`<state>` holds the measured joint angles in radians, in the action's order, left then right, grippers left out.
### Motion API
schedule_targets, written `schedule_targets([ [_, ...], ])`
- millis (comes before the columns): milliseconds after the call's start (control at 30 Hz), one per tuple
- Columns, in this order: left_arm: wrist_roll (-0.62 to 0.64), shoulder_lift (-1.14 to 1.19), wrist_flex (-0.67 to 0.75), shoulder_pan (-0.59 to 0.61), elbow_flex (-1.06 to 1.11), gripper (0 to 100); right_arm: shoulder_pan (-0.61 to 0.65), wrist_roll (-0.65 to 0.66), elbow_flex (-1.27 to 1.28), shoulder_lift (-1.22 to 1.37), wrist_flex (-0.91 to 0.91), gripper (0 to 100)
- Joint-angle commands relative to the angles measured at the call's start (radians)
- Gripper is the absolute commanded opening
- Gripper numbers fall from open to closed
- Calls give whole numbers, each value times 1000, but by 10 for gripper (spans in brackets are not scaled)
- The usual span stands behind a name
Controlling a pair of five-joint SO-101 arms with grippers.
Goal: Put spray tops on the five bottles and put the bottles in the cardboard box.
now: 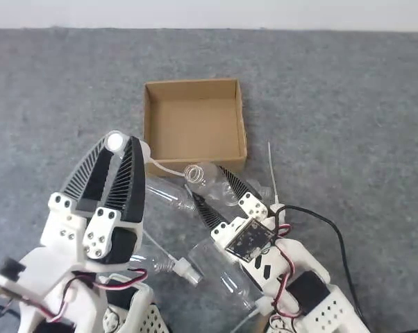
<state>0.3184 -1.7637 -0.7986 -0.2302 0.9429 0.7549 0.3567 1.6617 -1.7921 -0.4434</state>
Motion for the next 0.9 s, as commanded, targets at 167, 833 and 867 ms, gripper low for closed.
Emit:
schedule_targets([
  [167, -14, -5, -5, -2, -59, 12, 13, 18, 21, -7, -19, 69],
  [833, -17, -5, -5, 0, -15, 12, 13, 18, 21, -7, -18, 69],
  [867, -17, -5, -3, -3, -10, 12, 13, 18, 21, -7, -18, 69],
])
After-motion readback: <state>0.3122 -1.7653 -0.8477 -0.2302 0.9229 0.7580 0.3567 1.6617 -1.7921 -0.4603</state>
